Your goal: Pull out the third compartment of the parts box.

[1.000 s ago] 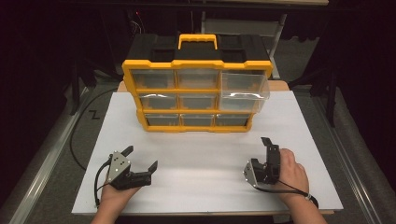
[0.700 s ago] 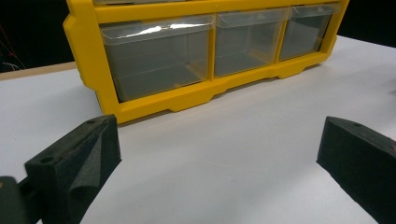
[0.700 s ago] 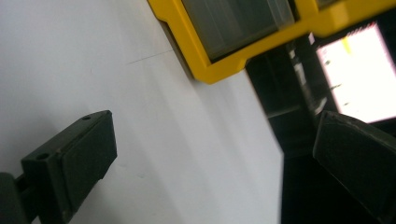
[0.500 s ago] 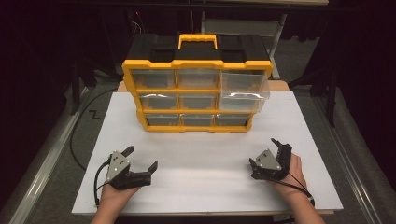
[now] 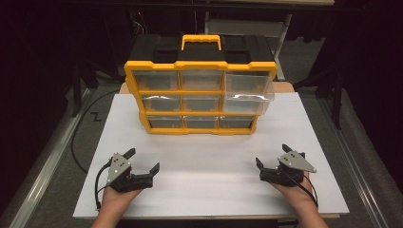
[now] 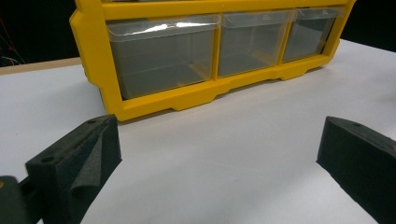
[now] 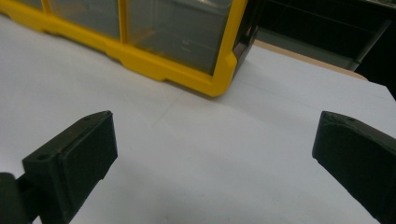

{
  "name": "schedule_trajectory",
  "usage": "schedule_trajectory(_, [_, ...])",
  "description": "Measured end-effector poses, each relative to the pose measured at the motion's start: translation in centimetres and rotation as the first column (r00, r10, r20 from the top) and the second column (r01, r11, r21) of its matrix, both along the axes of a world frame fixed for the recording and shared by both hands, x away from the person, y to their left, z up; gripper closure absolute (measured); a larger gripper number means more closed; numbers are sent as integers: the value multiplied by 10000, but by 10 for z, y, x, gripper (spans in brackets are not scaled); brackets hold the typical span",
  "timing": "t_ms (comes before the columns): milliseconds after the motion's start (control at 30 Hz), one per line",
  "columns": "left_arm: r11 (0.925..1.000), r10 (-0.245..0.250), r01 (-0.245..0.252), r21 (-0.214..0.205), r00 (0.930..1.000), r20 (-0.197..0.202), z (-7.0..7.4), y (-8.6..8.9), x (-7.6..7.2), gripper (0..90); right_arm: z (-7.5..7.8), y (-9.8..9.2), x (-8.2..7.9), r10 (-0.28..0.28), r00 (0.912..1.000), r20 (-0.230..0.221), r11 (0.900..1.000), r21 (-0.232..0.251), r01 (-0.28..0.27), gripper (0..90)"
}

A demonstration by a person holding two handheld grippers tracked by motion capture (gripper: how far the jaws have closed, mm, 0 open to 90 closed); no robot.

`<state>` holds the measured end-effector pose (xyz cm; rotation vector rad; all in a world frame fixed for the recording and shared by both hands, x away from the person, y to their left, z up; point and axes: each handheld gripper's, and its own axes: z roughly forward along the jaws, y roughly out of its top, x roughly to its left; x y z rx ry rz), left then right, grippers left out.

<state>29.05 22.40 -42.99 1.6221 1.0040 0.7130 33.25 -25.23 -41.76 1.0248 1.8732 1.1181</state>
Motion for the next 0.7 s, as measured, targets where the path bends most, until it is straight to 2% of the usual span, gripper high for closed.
schedule_trajectory(67, [10000, 12, -12, -33, 10000, -14, 0, 0, 0, 6, 2, -2, -3, -25, 10000, 21, 9985, 545, 24, 13])
schedule_trajectory(167, [10000, 26, -26, -74, 10000, -43, 0, 0, 0, 6, 4, -5, -7, 0, 10000, -4, 9904, 1383, 1, 13])
schedule_trajectory(233, [10000, 28, -28, -39, 10000, -81, -1, 0, 1, 6, 5, -6, -8, 105, 9999, -11, 9834, 1810, -101, 12])
schedule_trajectory(367, [10000, -40, 41, 80, 9999, -156, -2, -2, 1, 6, 3, -7, -7, 420, 9989, -224, 9631, 2670, -345, 12])
schedule_trajectory(400, [10000, -40, 41, 90, 9999, -163, -3, -3, 1, 6, 2, -7, -6, 469, 9985, -294, 9611, 2737, -371, 12])
schedule_trajectory(500, [9999, -36, 38, 100, 9999, -163, -3, -4, 1, 6, 0, -5, -5, 466, 9982, -373, 9674, 2506, -358, 12])
schedule_trajectory(700, [9999, -60, 62, 131, 9999, -145, -2, -3, 1, 6, 1, -5, -6, 459, 9987, -207, 9716, 2331, -398, 12])
